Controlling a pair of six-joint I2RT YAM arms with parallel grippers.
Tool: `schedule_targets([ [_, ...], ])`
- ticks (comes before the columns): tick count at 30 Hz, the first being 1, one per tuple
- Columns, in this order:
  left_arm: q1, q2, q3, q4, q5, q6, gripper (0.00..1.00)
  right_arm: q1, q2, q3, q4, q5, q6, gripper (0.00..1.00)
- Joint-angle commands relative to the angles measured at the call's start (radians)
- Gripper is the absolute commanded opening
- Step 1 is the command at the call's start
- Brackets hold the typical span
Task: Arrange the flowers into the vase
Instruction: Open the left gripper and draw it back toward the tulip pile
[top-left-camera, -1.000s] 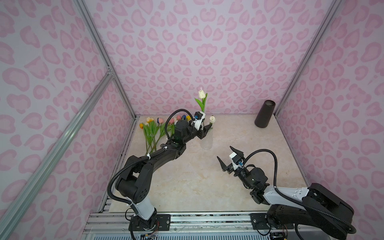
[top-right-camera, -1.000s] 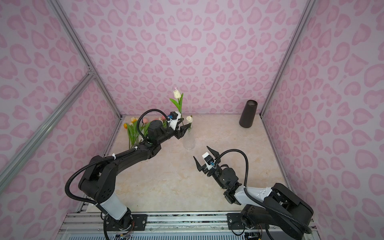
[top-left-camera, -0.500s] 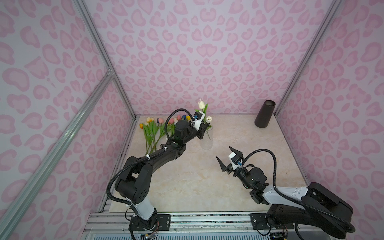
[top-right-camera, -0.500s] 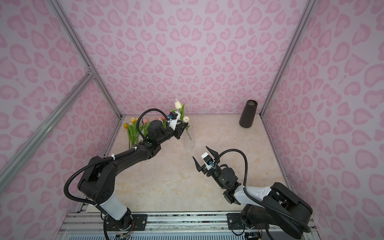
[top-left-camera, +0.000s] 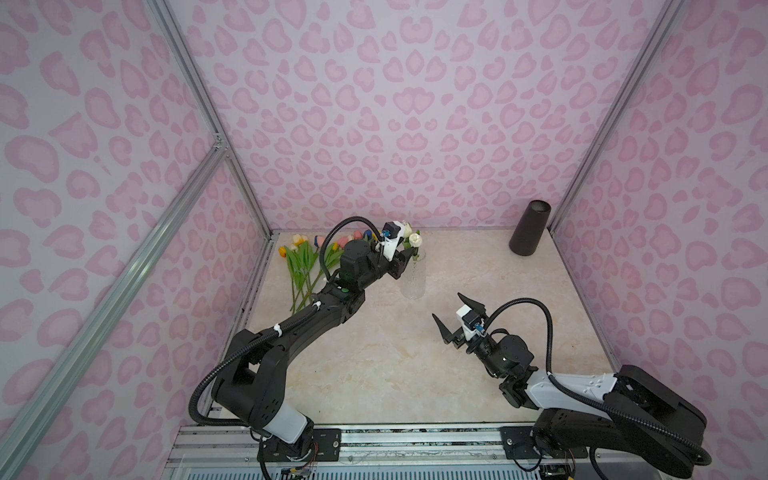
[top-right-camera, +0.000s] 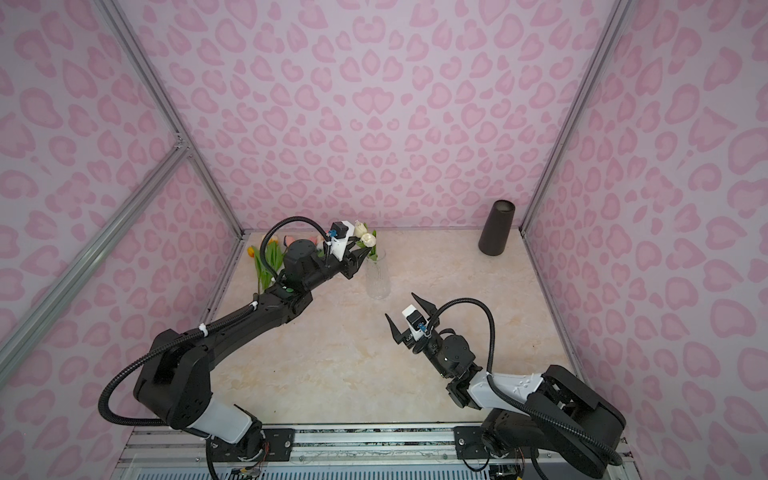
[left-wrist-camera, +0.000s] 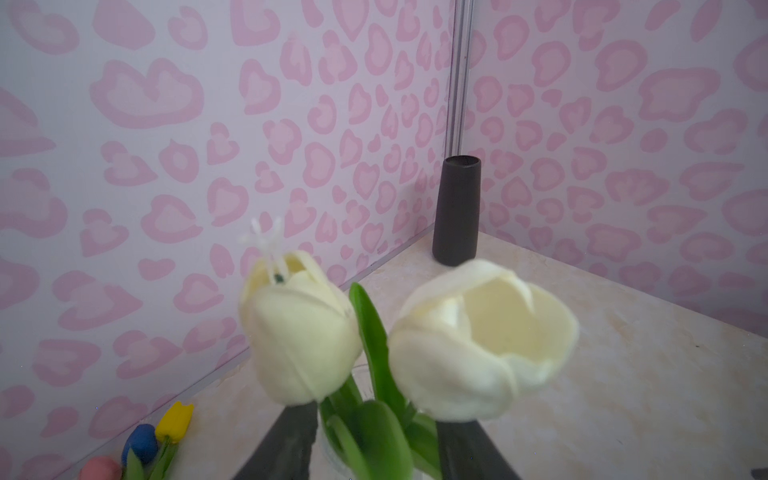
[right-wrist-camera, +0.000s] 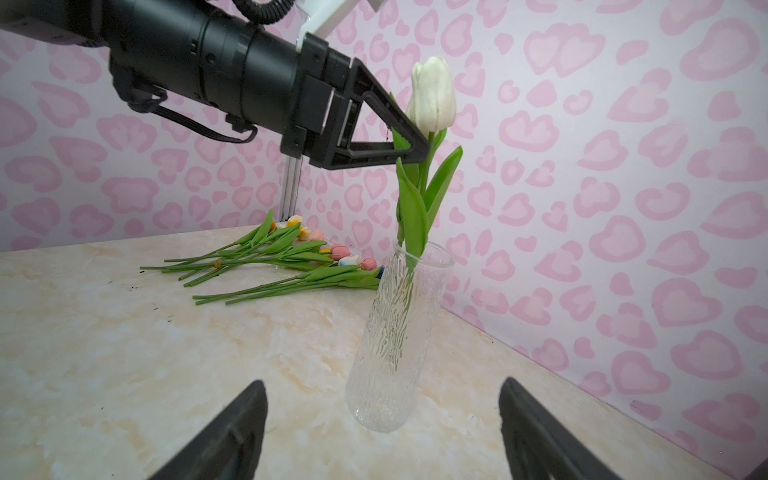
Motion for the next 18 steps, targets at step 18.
schedule_targets([
  [18,0.034,0.108,0.227,-0.242,0.076,0.067,0.66,0.001,0.026,0.009,0.020,0.006,-0.004,0.86],
])
